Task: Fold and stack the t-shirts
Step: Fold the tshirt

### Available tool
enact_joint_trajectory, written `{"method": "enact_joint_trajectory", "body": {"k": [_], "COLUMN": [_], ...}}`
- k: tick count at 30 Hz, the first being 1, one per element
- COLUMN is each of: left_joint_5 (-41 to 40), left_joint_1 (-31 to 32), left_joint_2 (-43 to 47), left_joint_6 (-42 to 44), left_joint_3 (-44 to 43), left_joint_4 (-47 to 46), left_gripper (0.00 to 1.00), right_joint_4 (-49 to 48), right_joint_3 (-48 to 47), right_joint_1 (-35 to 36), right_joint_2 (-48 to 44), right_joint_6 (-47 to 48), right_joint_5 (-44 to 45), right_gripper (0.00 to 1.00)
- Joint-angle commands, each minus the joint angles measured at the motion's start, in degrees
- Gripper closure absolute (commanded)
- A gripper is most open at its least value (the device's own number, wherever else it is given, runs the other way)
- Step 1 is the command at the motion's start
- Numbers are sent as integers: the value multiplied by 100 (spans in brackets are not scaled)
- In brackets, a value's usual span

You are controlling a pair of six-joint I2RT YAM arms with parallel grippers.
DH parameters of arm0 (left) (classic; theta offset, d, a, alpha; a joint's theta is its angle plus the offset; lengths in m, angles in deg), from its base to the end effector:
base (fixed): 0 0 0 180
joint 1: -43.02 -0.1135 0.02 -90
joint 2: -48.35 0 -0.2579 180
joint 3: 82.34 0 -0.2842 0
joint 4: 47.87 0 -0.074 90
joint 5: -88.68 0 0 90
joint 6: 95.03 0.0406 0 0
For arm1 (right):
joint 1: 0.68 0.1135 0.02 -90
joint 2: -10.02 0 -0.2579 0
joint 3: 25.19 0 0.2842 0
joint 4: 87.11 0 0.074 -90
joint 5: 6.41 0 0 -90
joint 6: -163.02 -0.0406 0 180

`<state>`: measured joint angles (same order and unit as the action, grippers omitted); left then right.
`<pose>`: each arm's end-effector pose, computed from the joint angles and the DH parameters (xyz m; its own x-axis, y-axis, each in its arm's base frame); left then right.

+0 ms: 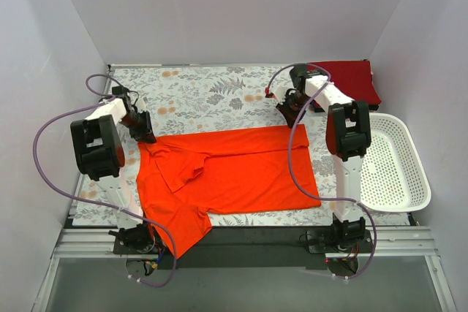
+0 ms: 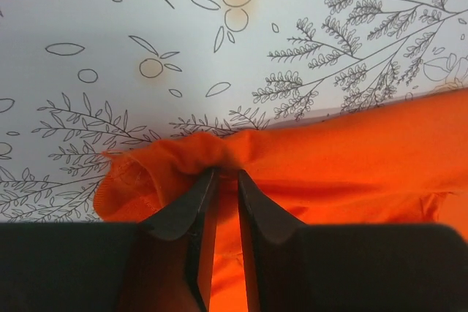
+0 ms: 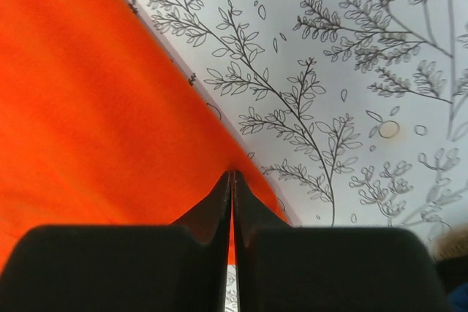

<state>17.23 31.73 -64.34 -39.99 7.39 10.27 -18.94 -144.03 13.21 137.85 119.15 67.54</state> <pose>0.3954 0.0658 0.1321 -0.7158 -0.6969 0.0454 -0.6645 0.6596 -0.3512 0.4672 0.1271 0.1626 -0.4466 -0.8241 -0.3483 -0.8836 0.4676 0.0266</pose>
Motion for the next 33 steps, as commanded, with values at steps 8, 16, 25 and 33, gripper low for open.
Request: {"method": "enact_joint_trajectory", "body": {"k": [8, 16, 25, 33], "left_joint_5": [279, 921, 1951, 1011], "left_joint_1": [-22, -84, 74, 663], "left_joint_2": [-1397, 113, 1213, 2093], "left_joint_6": [-231, -151, 920, 641], "left_joint_3": [-2139, -1773, -139, 1067], "left_joint_4": [335, 800, 1556, 1012], "left_gripper": [78, 63, 66, 66], "right_joint_4": [-105, -114, -114, -132], "right_joint_3": [-1384, -822, -682, 100], "right_joint_1": [-80, 368, 1054, 888], "right_joint_2": [841, -803, -891, -901], "right_joint_6": [-333, -648, -1431, -1343], "right_joint_5": [218, -1230, -1893, -1006], "right_gripper": [88, 57, 65, 71]}}
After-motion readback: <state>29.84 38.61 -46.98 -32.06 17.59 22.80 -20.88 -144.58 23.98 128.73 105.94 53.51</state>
